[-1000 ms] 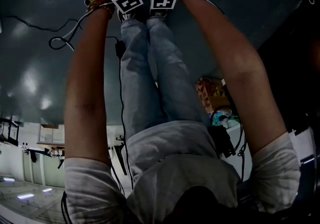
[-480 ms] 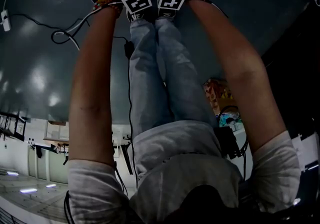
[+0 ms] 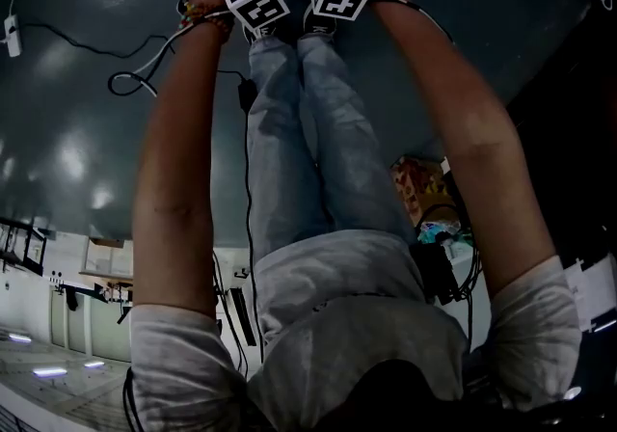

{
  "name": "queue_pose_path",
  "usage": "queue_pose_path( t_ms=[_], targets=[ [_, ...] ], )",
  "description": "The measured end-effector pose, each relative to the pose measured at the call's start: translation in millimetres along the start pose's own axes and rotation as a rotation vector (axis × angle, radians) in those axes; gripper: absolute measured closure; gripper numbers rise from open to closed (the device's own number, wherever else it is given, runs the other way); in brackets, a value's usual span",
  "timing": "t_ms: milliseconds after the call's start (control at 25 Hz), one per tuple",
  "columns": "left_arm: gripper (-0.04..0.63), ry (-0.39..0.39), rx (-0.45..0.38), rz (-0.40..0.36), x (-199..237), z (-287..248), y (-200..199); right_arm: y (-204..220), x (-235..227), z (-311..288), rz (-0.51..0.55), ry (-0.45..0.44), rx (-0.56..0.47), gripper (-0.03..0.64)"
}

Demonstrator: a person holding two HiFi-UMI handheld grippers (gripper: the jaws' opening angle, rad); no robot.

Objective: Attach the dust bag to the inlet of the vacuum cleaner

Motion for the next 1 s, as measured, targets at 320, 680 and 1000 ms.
queue_pose_path(
  t_ms=[320, 680, 1000],
  targets=[
    [0.592, -0.053, -0.021, 0.059, -10.7, 13.9, 4.7, -17.1, 19.4, 15.9, -0.018, 0.045, -0.093, 0.606],
    [0.592, -0.070, -0.051, 0.154, -19.2, 17.1, 6.4, -19.0, 32.6, 15.8, -0.040, 0.069, -0.104, 0.606],
    [0.592, -0.093, -0.085, 0.178, -10.2, 28.6, -2.0, -21.2, 30.7, 16.6, -0.042, 0.079, -0.100, 0.606]
  ],
)
Point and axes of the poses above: the fingertips, and each gripper's own axes: z backward along the fingers, x to its left, y out of its underside, the point moved 8 cm from there along z, backward along the fingers, and after that the axes turned 9 degrees about -y, right-handed, at the moved point
